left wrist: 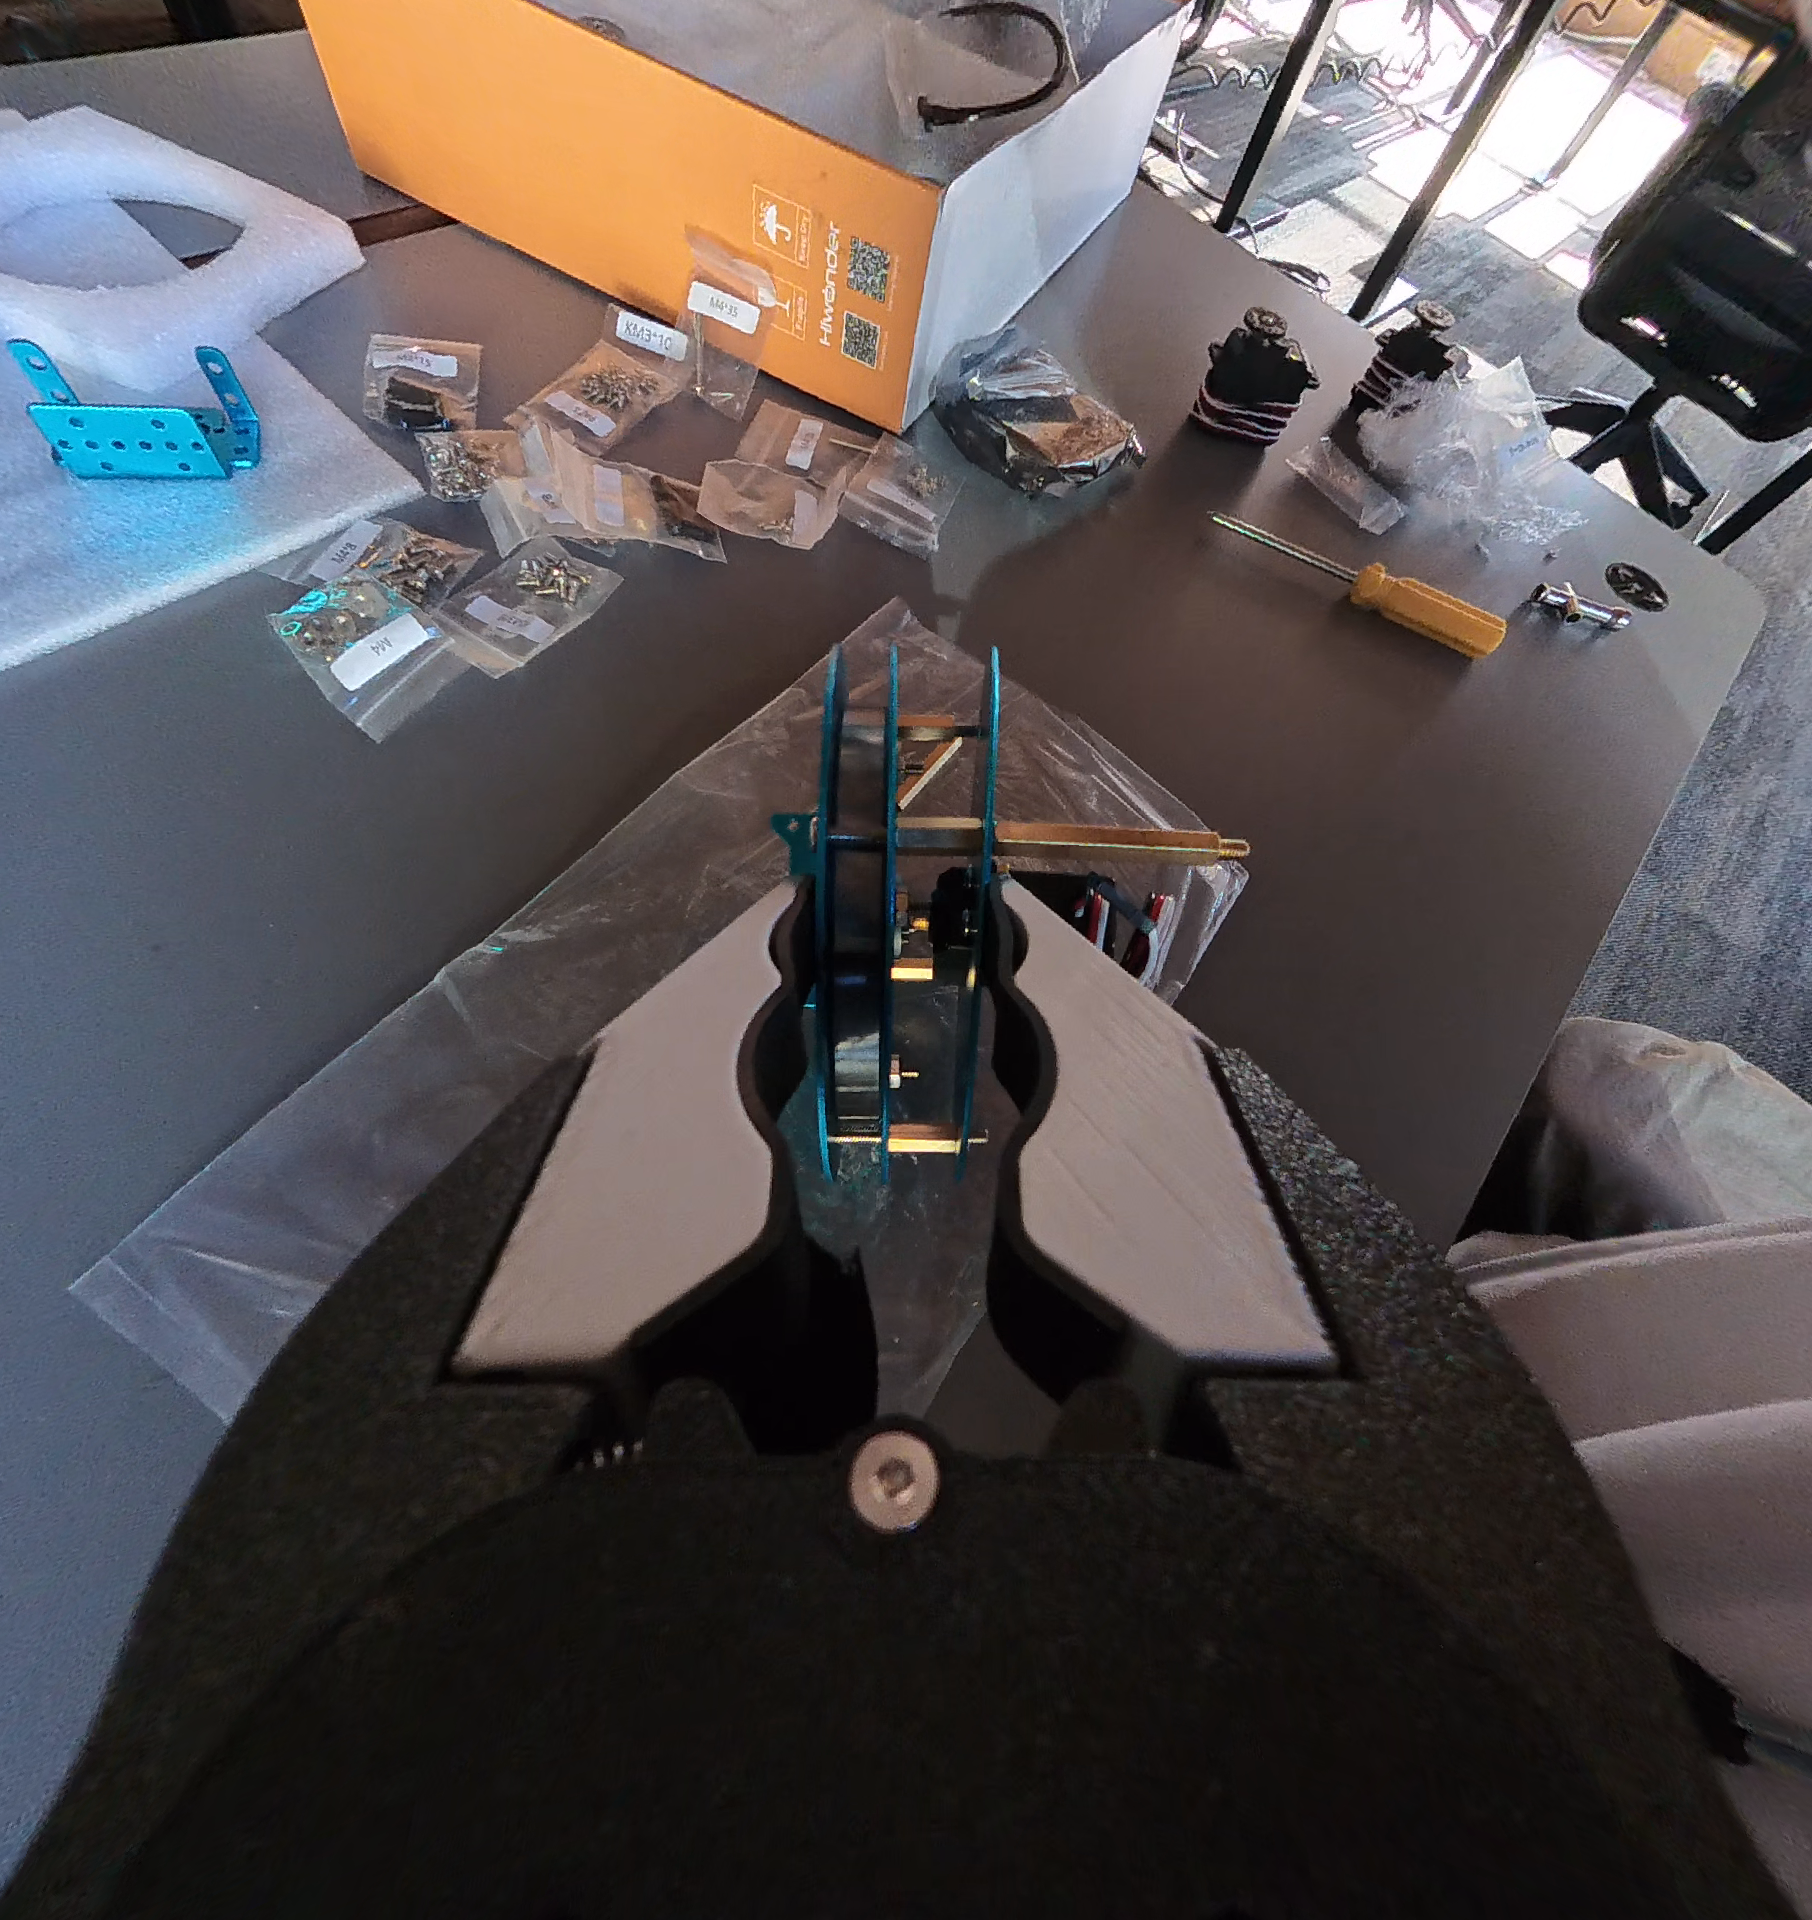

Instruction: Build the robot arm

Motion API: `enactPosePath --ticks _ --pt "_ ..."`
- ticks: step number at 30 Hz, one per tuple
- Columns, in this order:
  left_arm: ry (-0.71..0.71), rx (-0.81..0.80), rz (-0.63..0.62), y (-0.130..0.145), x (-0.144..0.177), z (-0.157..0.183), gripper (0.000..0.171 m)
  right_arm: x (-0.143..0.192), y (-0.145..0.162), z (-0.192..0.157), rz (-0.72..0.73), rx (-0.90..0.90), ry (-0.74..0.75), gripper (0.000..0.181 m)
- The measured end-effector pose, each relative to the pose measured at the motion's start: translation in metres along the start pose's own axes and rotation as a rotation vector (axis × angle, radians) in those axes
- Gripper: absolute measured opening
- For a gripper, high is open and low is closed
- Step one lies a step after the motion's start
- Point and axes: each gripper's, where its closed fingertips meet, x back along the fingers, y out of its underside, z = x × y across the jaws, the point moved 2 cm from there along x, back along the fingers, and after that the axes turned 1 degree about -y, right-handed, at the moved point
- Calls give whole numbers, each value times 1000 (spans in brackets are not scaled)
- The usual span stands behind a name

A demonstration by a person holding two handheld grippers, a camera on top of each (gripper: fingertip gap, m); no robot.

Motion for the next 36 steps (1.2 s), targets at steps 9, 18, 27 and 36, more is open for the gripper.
enactPosePath --ticks 9,18,27,36 --pt "-4 27 10 0 0 -2 31 -6 -6 -35 -59 71 -57 52" --pt "29 72 45 2 3 -8 30 115 167 -40 -426 12 76 62" --pt "25 51 23 -2 -1 -7 30 246 284 -118 -469 -78 491 59" --pt "-31 -10 -6 -3 -5 3 30 232 343 -118 -639 363 786 33"
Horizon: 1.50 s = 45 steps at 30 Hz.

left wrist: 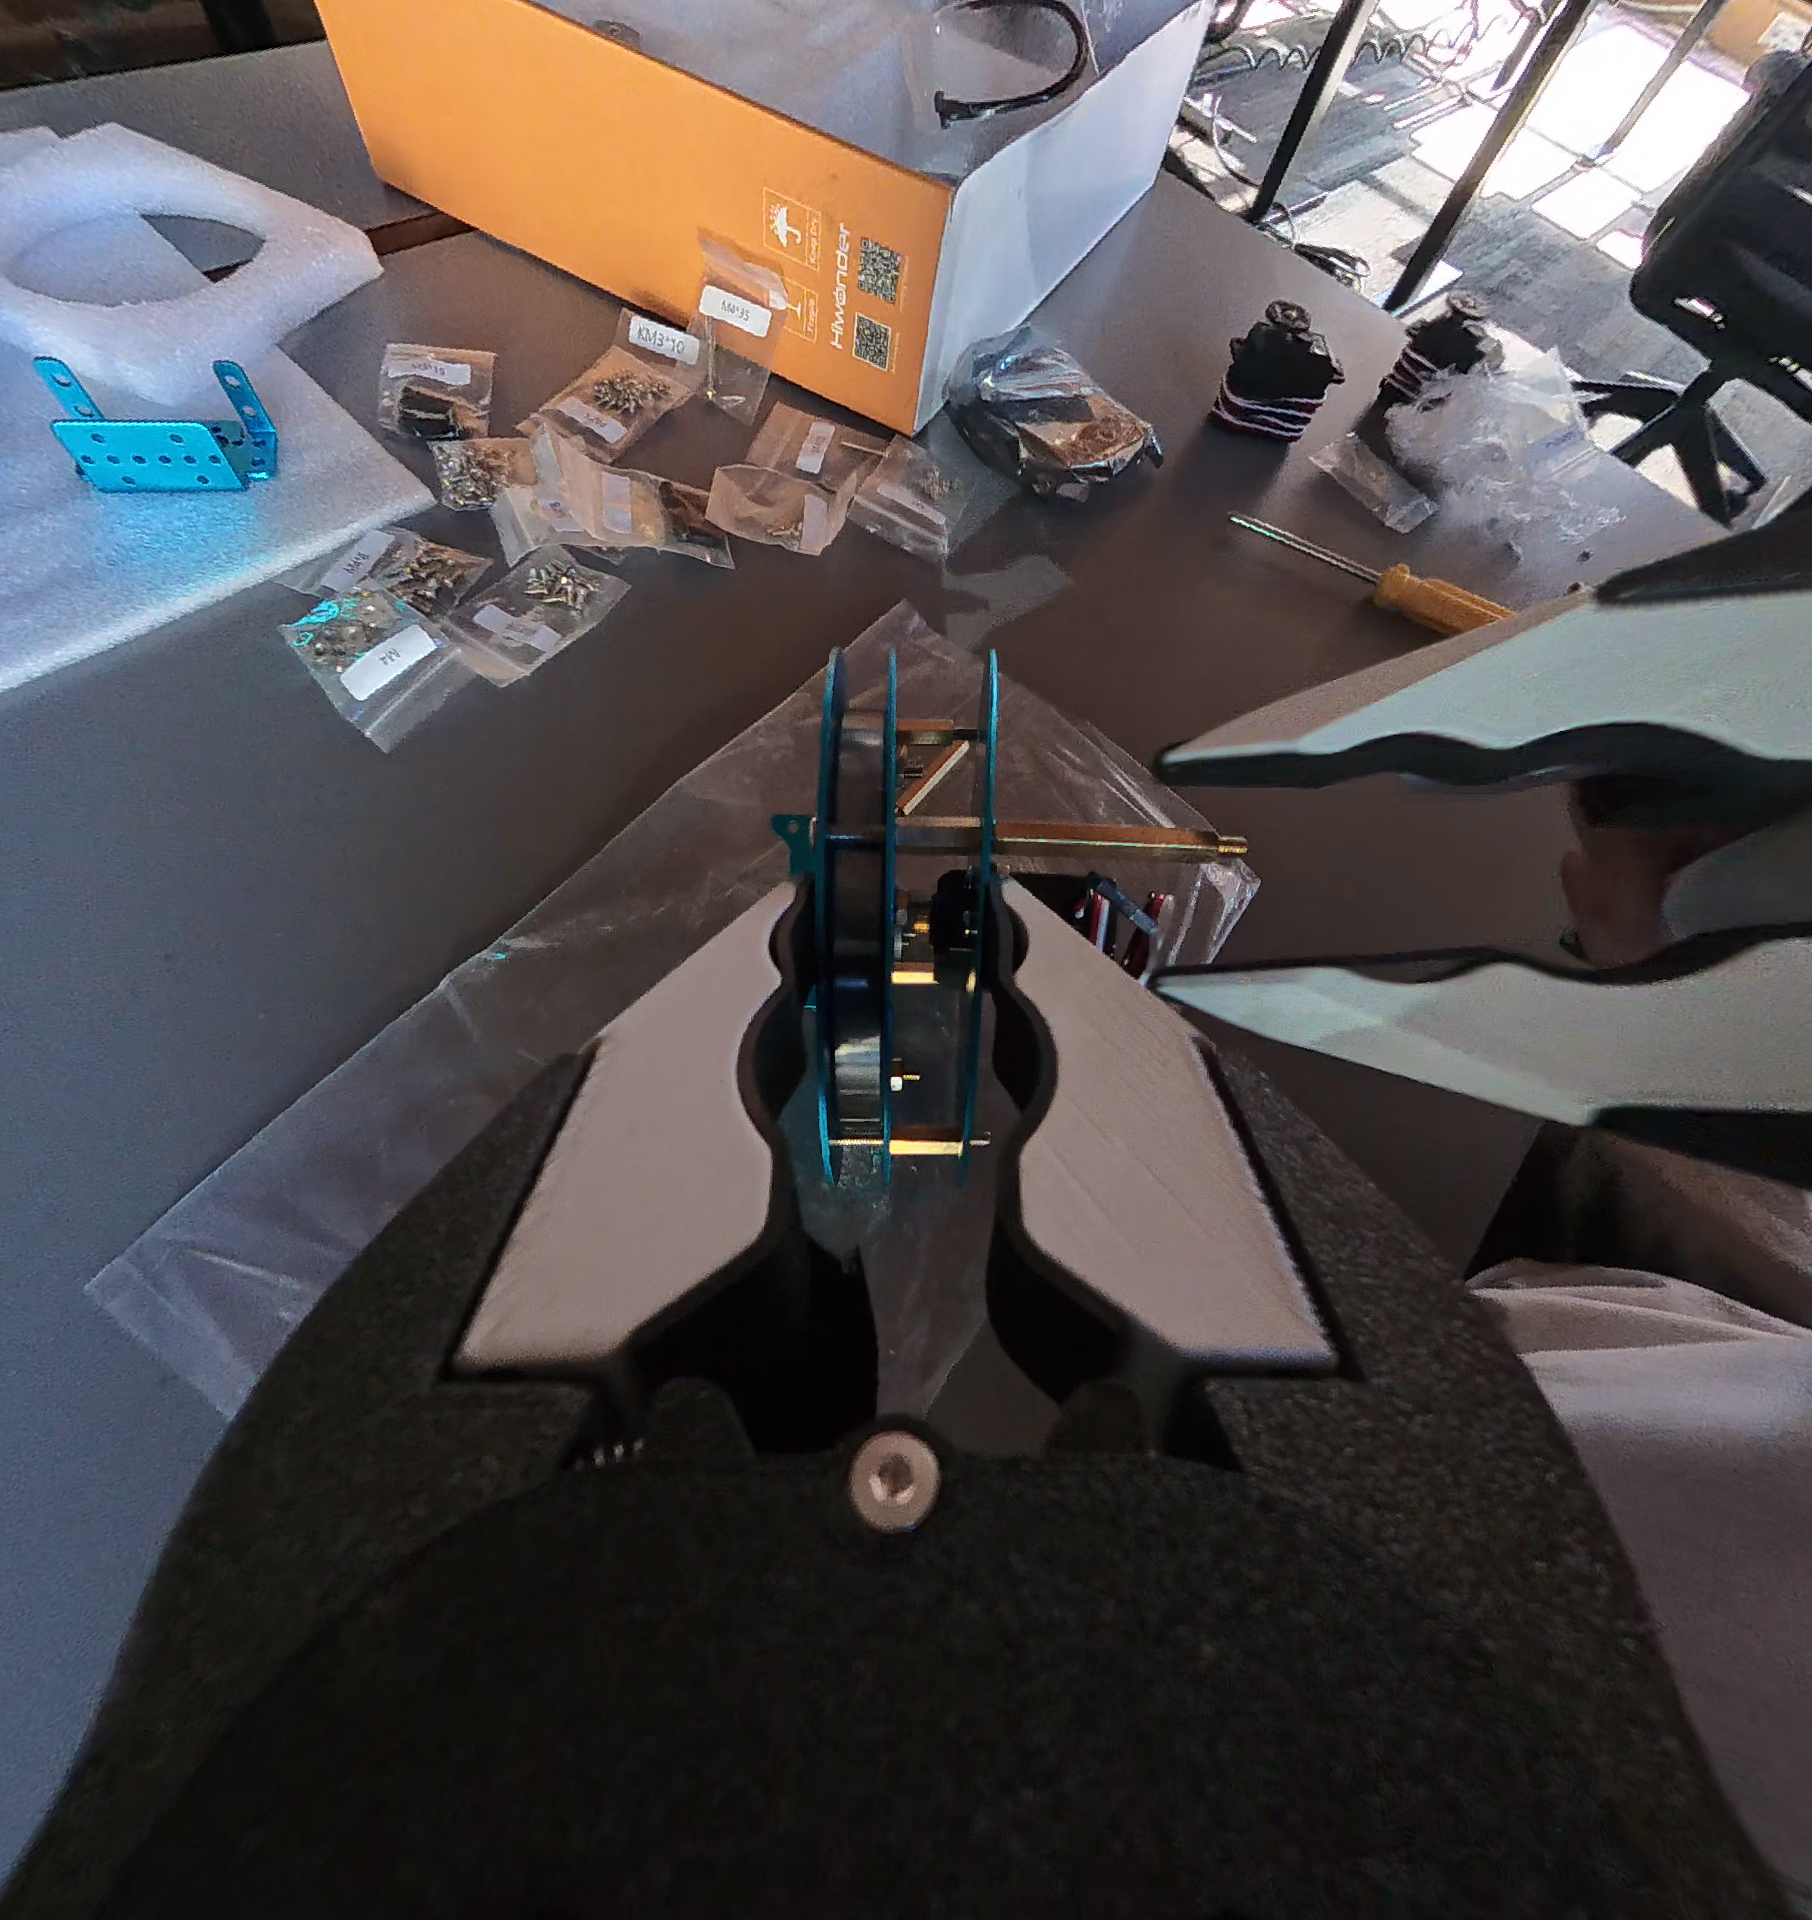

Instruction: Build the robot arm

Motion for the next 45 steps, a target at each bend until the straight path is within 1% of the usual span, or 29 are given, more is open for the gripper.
enactPosePath --ticks 1,3,5,7,8,9,12,13,14,15,16,17,20,23,25,27,28,30,33,35,36,37,38,39,40,42,43,44,45 --pt "-7 -5 1 1 0 1 30 -4 2 0 -19 40 18 31" --pt "-19 -17 3 1 1 3 30 -10 2 0 -31 108 33 12" --pt "-30 -17 7 2 2 3 30 -12 -1 3 -31 145 47 3" --pt "-32 -4 14 3 3 2 30 -13 -3 3 -39 93 -13 3" --pt "-36 -3 19 3 3 2 30 -13 -3 3 -43 -1 -69 3" --pt "-41 -4 23 3 3 1 30 -14 -3 2 -46 -146 -146 3" --pt "-73 -25 32 3 3 2 30 -14 -2 2 -53 -751 -459 3" --pt "-83 -31 34 4 4 2 30 -14 -1 1 -48 -902 -558 4" --pt "-88 -34 38 4 4 3 30 -12 -1 -1 -48 -1028 -640 5" --pt "-89 -34 42 5 4 4 30 -11 0 -3 -50 -1099 -690 5" --pt "-84 -30 47 5 5 5 30 -9 2 -7 -64 -1066 -692 6" --pt "-77 -24 52 6 5 5 30 -8 2 -8 -77 -941 -637 6" --pt "-70 -21 55 7 6 6 30 -7 0 -4 -109 -366 -332 15" --pt "-70 -25 51 7 6 7 30 -8 -5 -7 -154 52 -107 14" --pt "-73 -38 49 7 6 8 30 -11 -4 -6 -184 205 -4 5" --pt "-83 -38 51 7 5 8 29 -11 -4 -5 -204 215 14 4" --pt "-83 -40 52 7 5 8 30 -10 -4 -5 -222 156 -18 4" --pt "-87 -42 59 7 6 8 30 -10 -4 -4 -217 -88 -148 4" --pt "-101 -51 70 8 6 8 30 -10 -4 -5 -183 -678 -485 3" --pt "-118 -66 74 8 6 8 30 -11 -2 -5 -172 -973 -671 3" --pt "-126 -71 75 8 6 9 30 -10 -1 -5 -174 -1059 -724 3" --pt "-131 -70 76 8 6 9 30 -10 -1 -6 -171 -1092 -743 4" --pt "-128 -62 79 8 6 9 29 -11 -1 -7 -166 -1031 -716 4" --pt "-115 -48 80 8 6 9 30 -10 -1 -8 -176 -880 -648 5" --pt "-102 -39 80 8 6 9 30 -10 0 -8 -191 -686 -557 5" --pt "-99 -35 78 9 6 9 30 -8 1 -5 -231 -283 -338 17" --pt "-100 -37 77 9 6 10 30 -8 1 -6 -258 -112 -253 18" --pt "-101 -42 75 8 6 10 30 -8 1 -8 -281 32 -191 7" --pt "-106 -46 74 8 6 11 30 -9 0 -7 -296 121 -137 5"
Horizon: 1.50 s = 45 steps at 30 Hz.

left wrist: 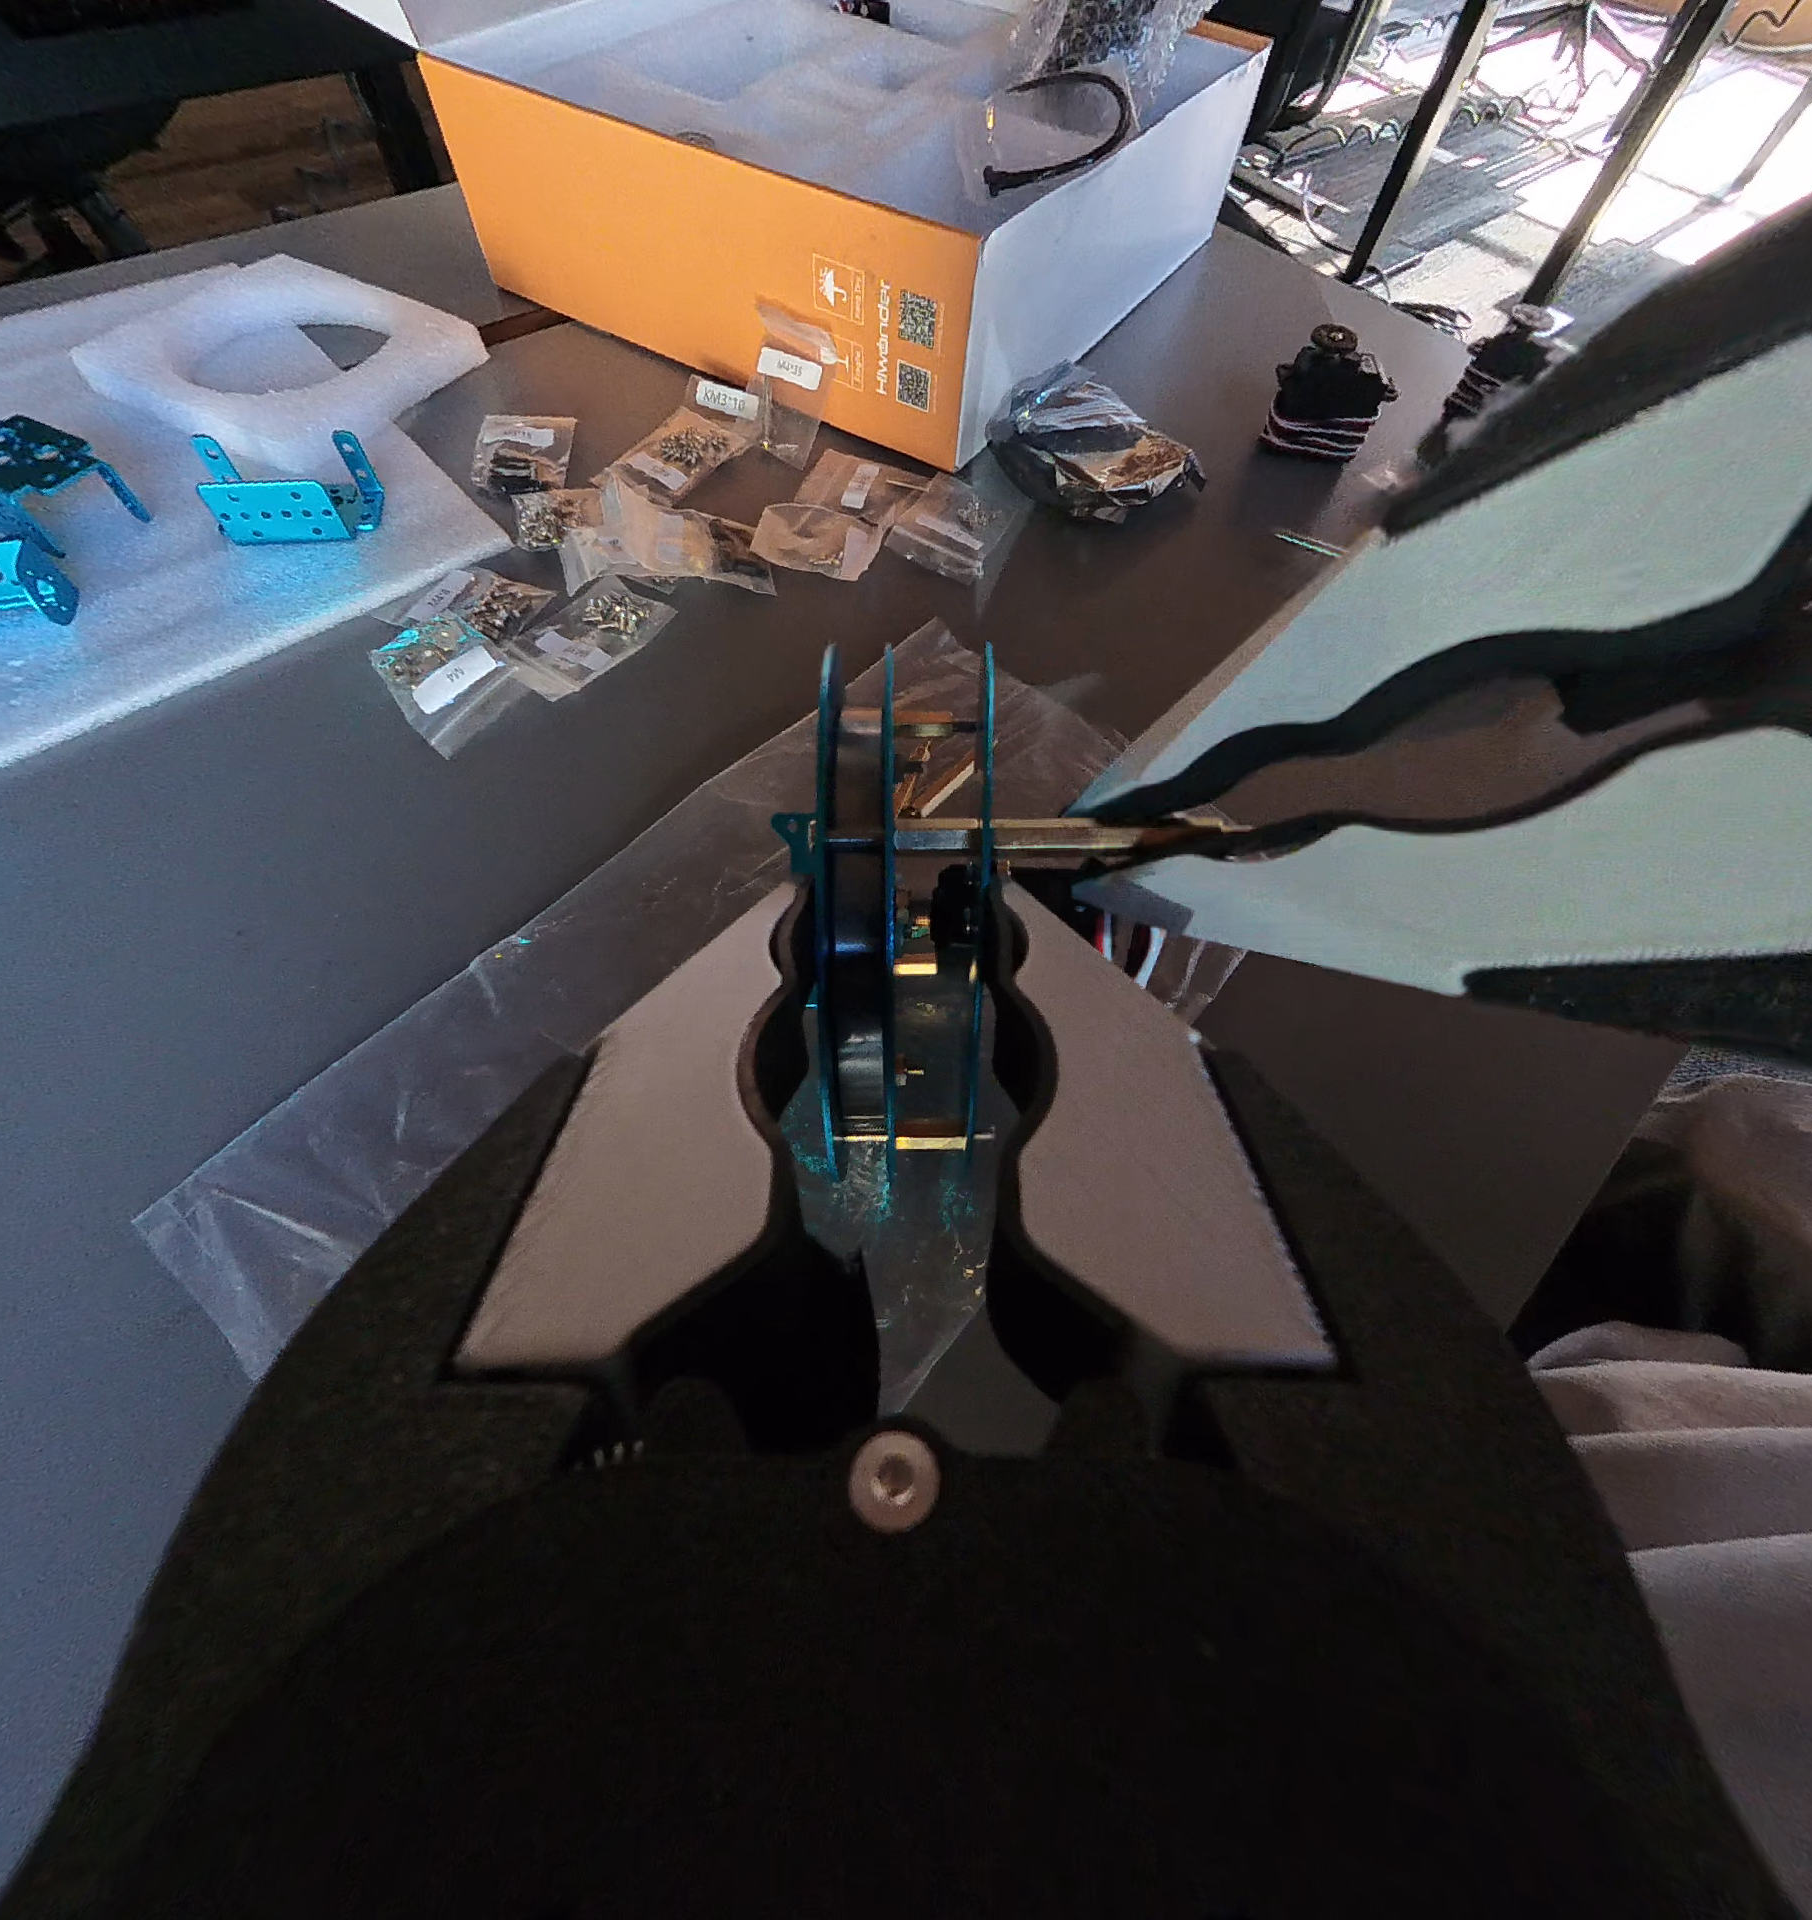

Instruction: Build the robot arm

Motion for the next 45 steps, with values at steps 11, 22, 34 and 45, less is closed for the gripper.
enactPosePath --ticks 11,22,34,45 --pt "-49 -7 41 0 1 -3 30 -1 -2 0 93 -1170 -959 3" --pt "-15 -9 22 1 0 2 30 2 -2 0 -89 -73 -195 7" --pt "-41 -5 51 2 2 -4 30 -5 -6 5 -44 -1042 -992 3" --pt "136 270 41 9 10 -35 30 -4 -27 33 183 -717 -943 34"
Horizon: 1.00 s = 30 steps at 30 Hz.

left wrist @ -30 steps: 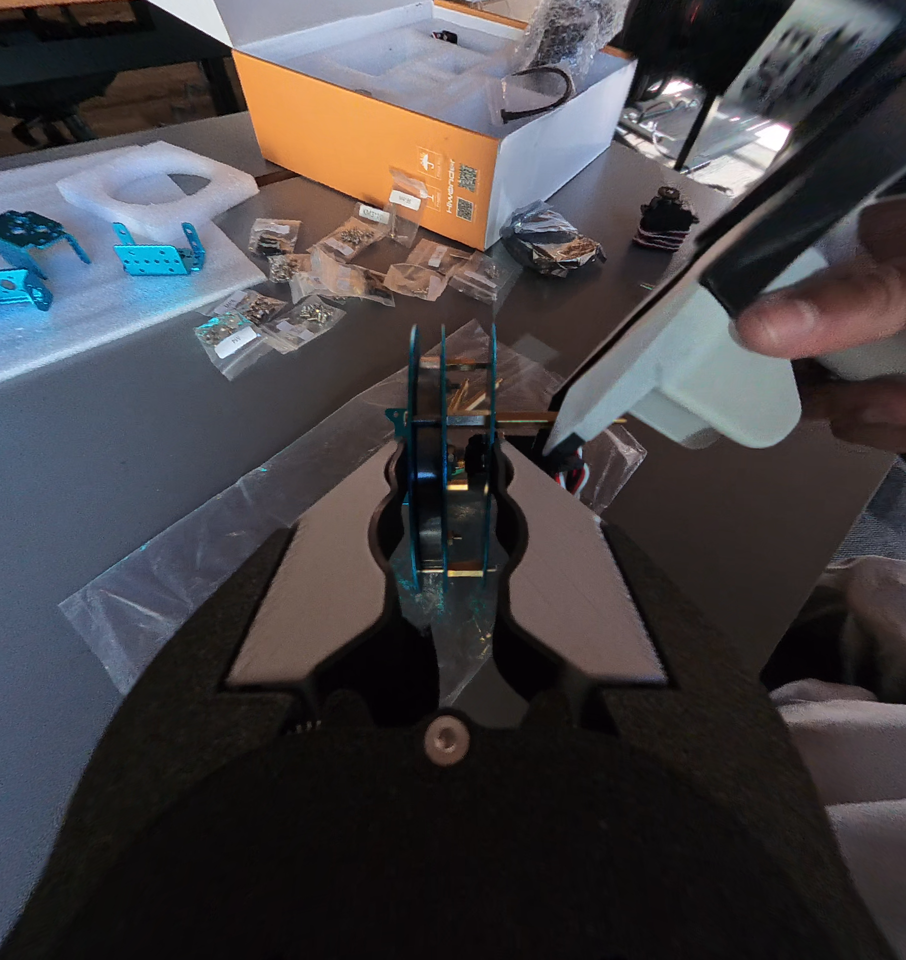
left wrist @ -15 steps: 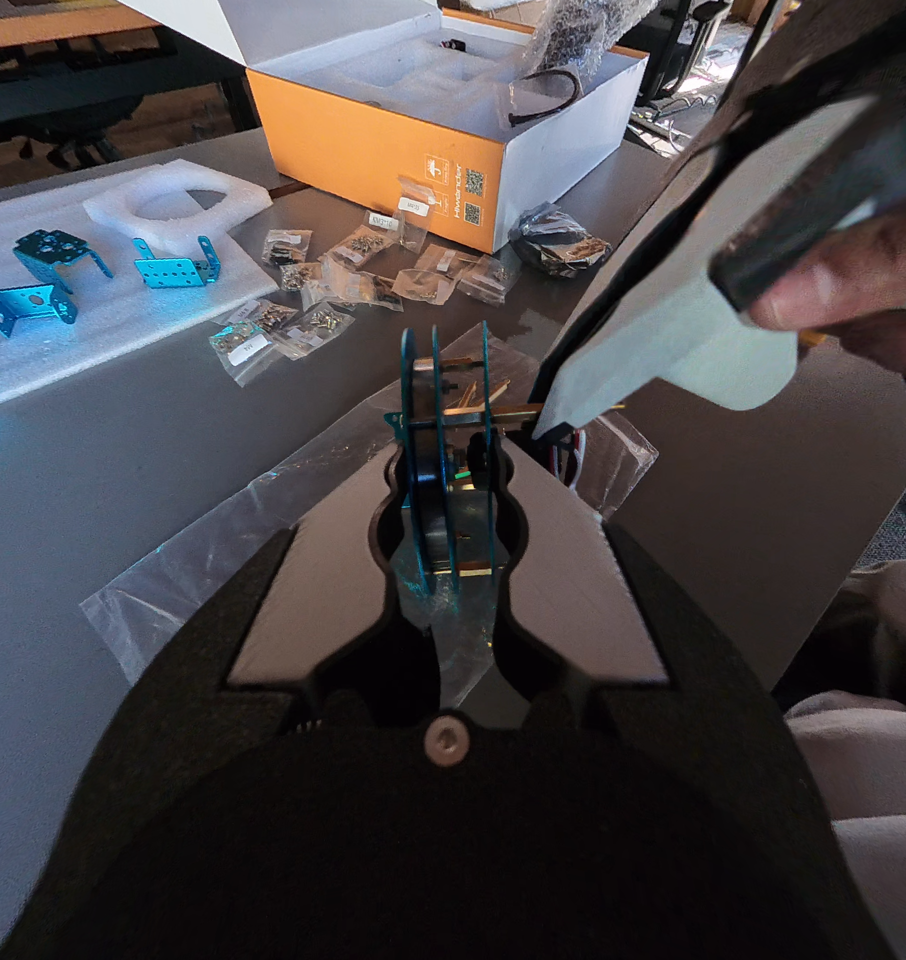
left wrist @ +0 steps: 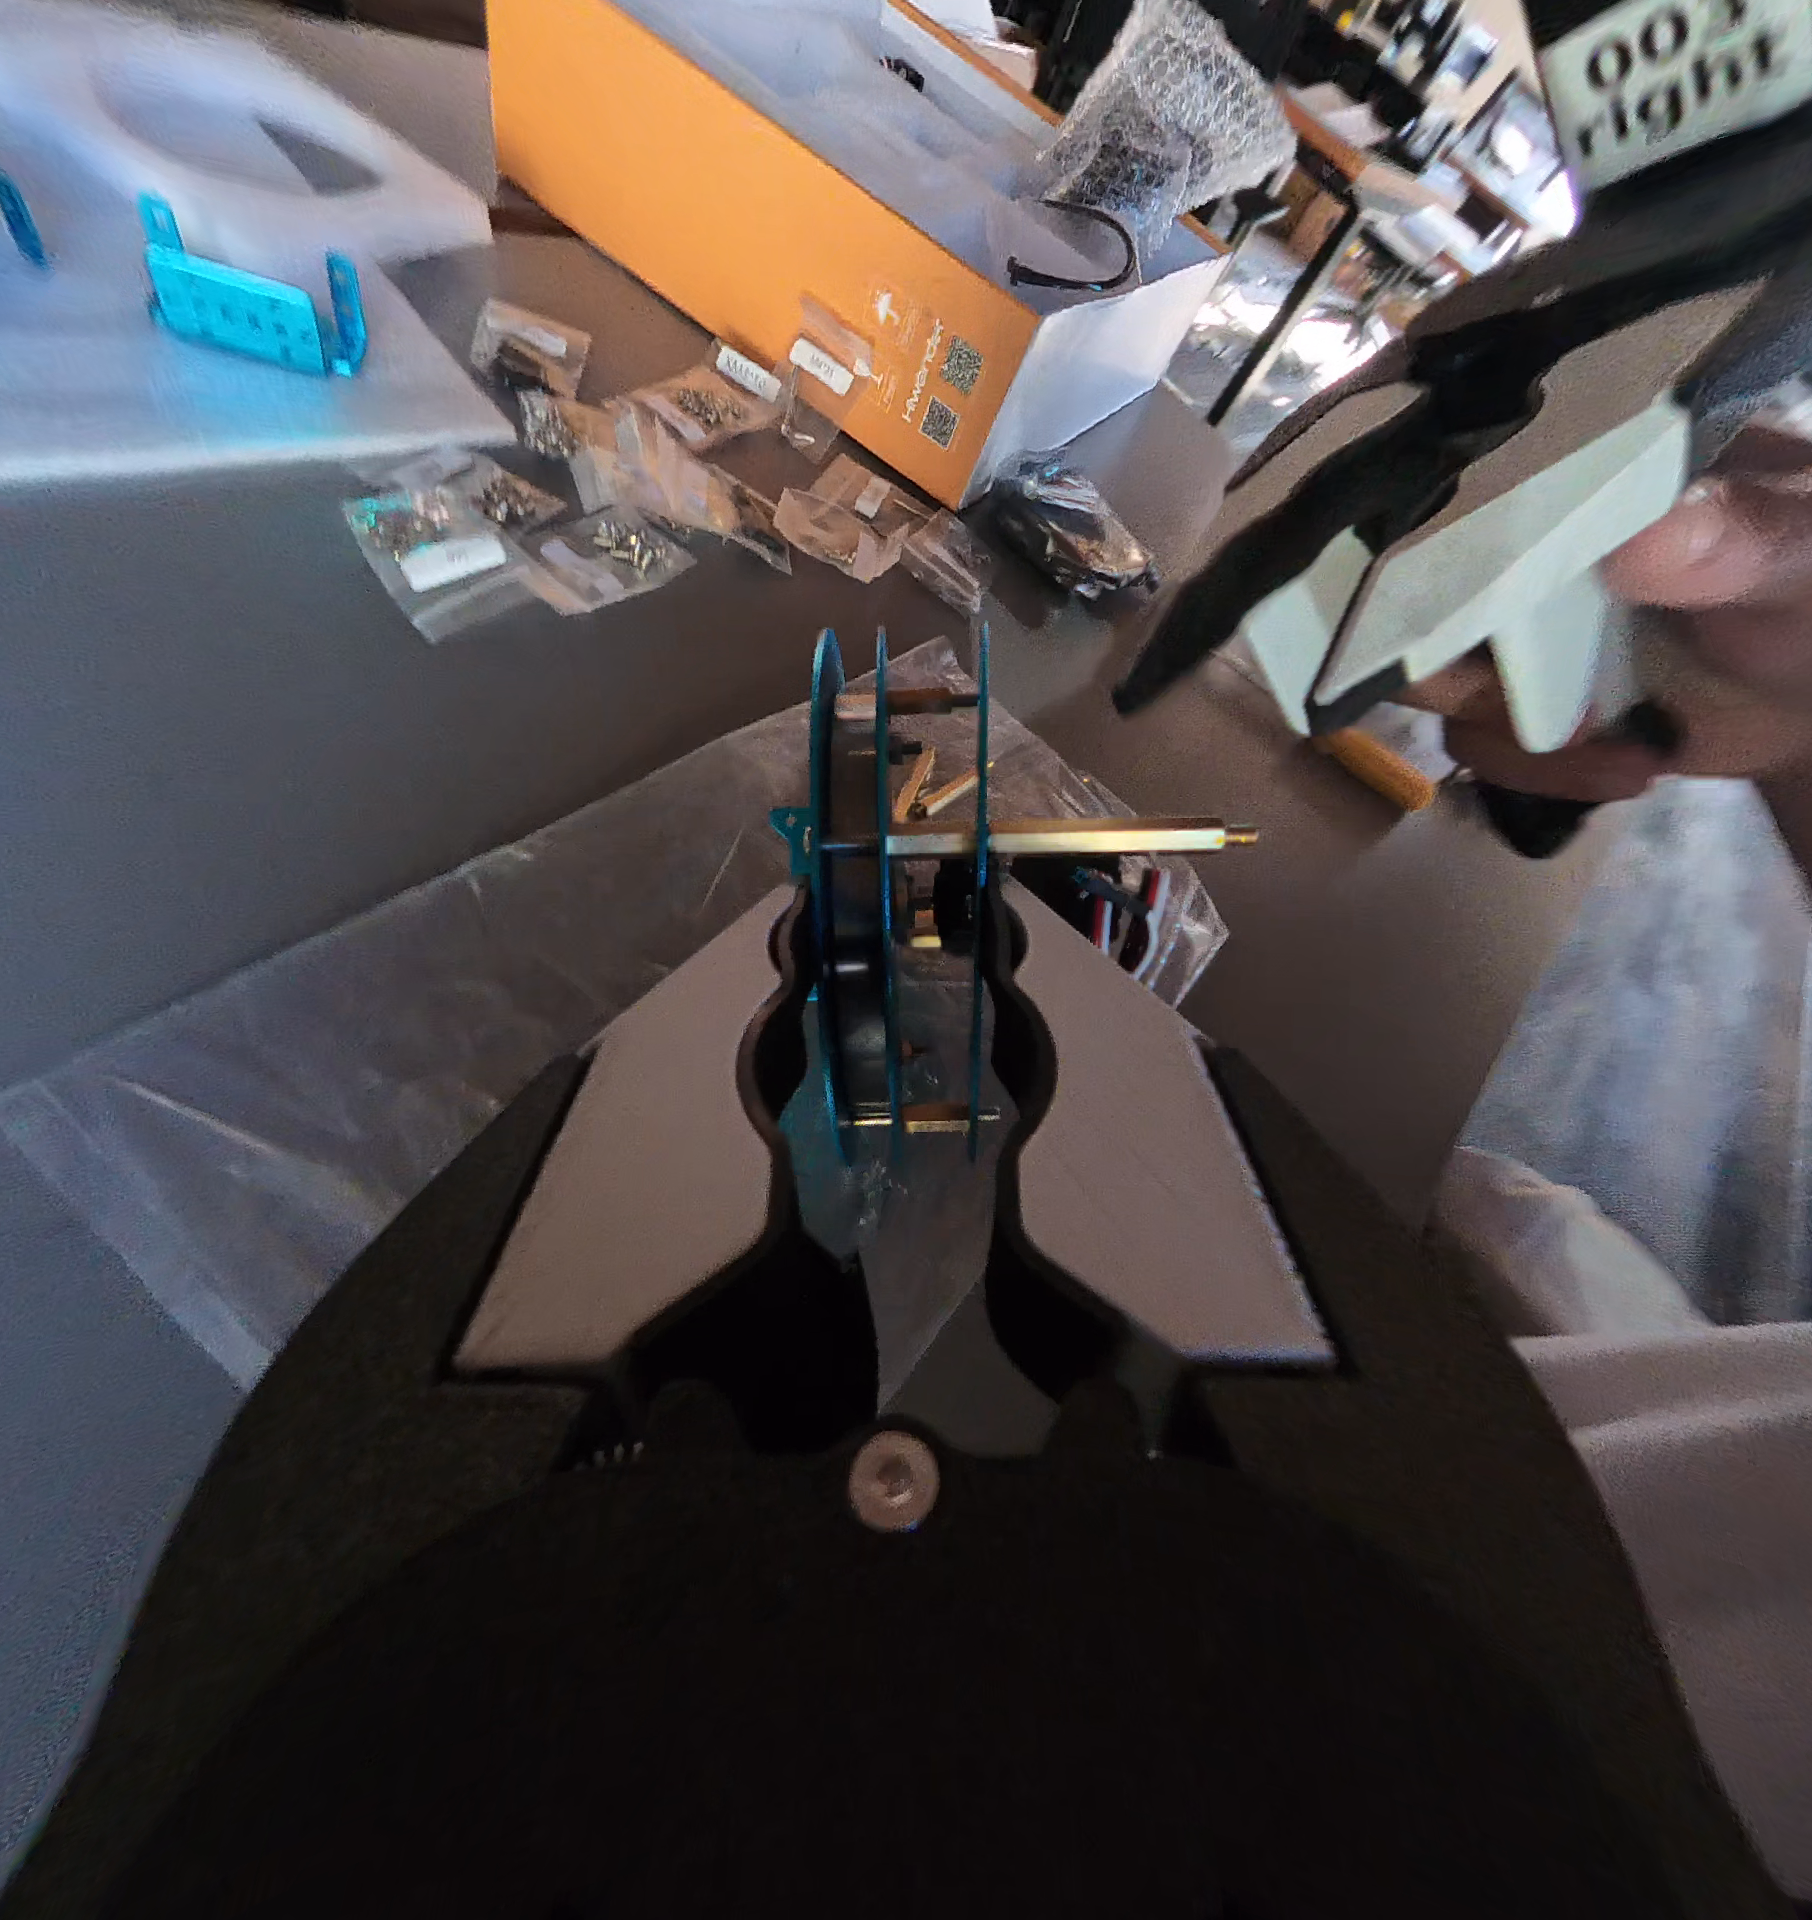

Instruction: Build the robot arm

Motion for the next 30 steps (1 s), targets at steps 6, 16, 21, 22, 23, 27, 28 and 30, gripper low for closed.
enactPosePath --ticks 6,16,21,22,23,27,28,30 --pt "195 361 -39 15 13 -42 30 -13 6 46 66 296 130 43" --pt "337 755 -66 37 13 -71 31 -49 7 43 10 559 111 44" --pt "320 801 -80 39 12 -76 34 -74 8 54 -72 701 202 22" --pt "301 788 -89 42 11 -78 36 -76 6 55 -63 695 200 22" --pt "282 777 -96 44 11 -80 38 -77 5 55 -67 669 186 22" --pt "206 742 -88 49 19 -85 38 -81 3 55 -107 603 134 23" --pt "170 729 -85 50 22 -88 38 -82 3 55 -121 597 133 24" --pt "99 675 -89 52 31 -95 40 -82 3 55 -143 577 128 24"
